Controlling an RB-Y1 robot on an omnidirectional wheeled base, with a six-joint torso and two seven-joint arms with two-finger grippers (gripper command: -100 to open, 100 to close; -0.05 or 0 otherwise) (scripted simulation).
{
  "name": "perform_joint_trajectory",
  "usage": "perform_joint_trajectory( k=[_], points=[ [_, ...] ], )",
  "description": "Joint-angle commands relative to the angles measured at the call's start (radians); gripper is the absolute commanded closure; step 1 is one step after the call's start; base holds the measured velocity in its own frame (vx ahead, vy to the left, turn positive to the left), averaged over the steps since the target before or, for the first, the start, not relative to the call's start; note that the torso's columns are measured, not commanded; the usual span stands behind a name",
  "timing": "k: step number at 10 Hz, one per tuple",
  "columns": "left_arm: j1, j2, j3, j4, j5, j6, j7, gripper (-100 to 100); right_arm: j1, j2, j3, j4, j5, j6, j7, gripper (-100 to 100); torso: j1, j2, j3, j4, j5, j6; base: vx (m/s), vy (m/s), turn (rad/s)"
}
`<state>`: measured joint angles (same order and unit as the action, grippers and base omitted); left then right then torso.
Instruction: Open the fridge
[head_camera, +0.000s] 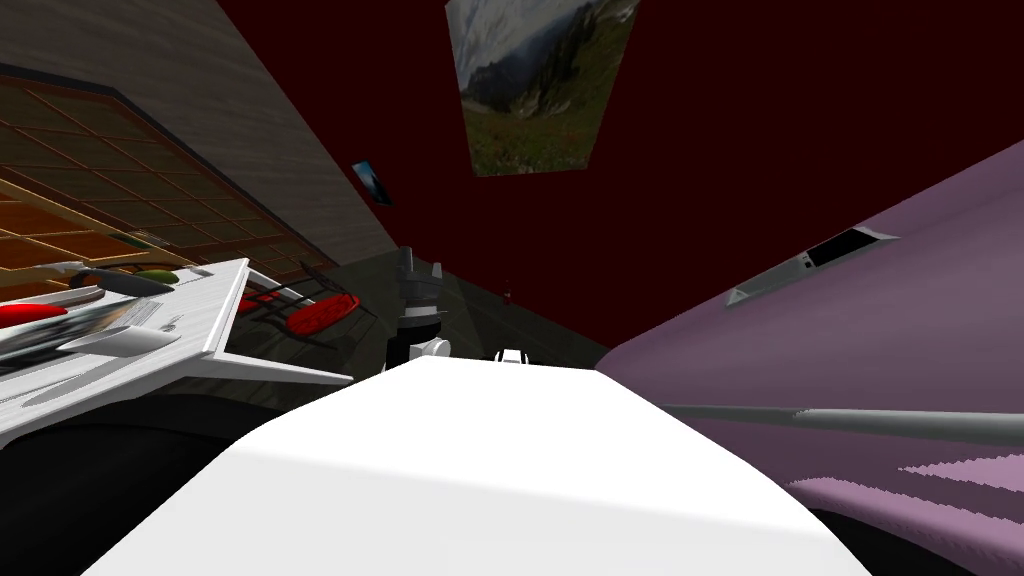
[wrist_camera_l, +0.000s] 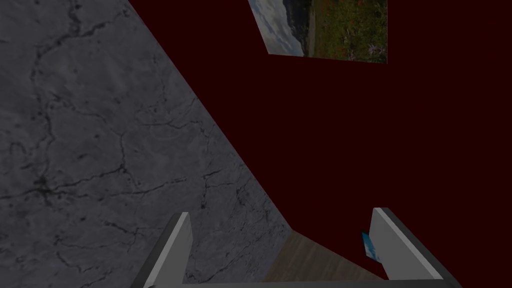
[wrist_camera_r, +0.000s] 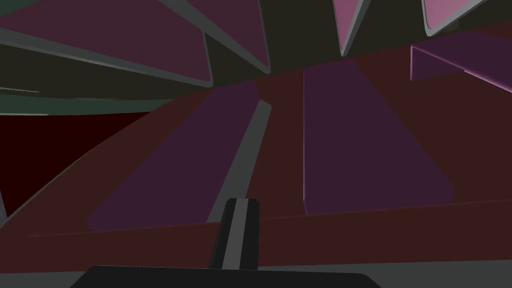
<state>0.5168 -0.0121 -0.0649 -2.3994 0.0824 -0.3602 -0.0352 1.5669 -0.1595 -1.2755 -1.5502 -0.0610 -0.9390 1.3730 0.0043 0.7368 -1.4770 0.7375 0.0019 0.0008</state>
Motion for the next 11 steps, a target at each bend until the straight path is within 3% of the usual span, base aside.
perform_joint_trajectory(
  k=[1,2,4,5,7,8,10,11],
  points=[
    [0.000,0.000,0.000,0.000,0.000,0.000,0.000,0,0.080,-0.053,-0.012,-0.054,-0.062,0.082,0.031,100,-0.005,0.002,0.001,0.000,-0.002,-0.001,0.016,0.174,0.149],
    [0.000,0.000,0.000,0.000,0.000,0.000,0.000,0,0.084,-0.053,-0.012,-0.054,-0.062,0.090,0.031,100,-0.005,0.001,0.001,0.001,-0.002,-0.001,0.035,0.128,0.045],
    [0.000,0.000,0.000,0.000,0.000,0.000,0.000,0,0.151,-0.103,-0.023,-0.096,-0.118,0.153,0.059,100,-0.007,0.001,0.001,0.000,-0.003,-0.001,0.031,0.135,0.121],
    [0.000,0.000,0.000,0.000,0.000,0.000,0.000,0,0.159,-0.103,-0.023,-0.096,-0.118,0.164,0.059,100,-0.004,0.001,0.001,0.000,-0.002,-0.001,0.037,0.125,0.040],
    [0.000,0.000,0.000,0.000,0.000,0.000,0.000,0,0.222,-0.154,-0.033,-0.139,-0.175,0.228,0.087,100,-0.003,0.000,0.000,0.000,-0.002,-0.001,0.048,0.173,0.101],
    [0.000,0.000,0.000,0.000,0.000,0.000,0.000,0,0.234,-0.154,-0.033,-0.139,-0.175,0.238,0.087,100,-0.001,0.000,-0.001,-0.001,0.001,-0.004,0.016,0.131,0.046],
    [0.000,0.000,0.000,0.000,0.000,0.000,0.000,0,0.299,-0.204,-0.044,-0.181,-0.232,0.309,0.115,100,-0.006,-0.002,-0.001,-0.001,-0.002,-0.002,0.046,0.146,0.105],
    [0.000,0.000,0.000,0.000,0.000,0.000,0.000,0,0.309,-0.204,-0.044,-0.181,-0.232,0.311,0.115,100,-0.004,-0.004,-0.003,-0.002,-0.001,-0.004,0.048,0.139,0.061]
  ],
)
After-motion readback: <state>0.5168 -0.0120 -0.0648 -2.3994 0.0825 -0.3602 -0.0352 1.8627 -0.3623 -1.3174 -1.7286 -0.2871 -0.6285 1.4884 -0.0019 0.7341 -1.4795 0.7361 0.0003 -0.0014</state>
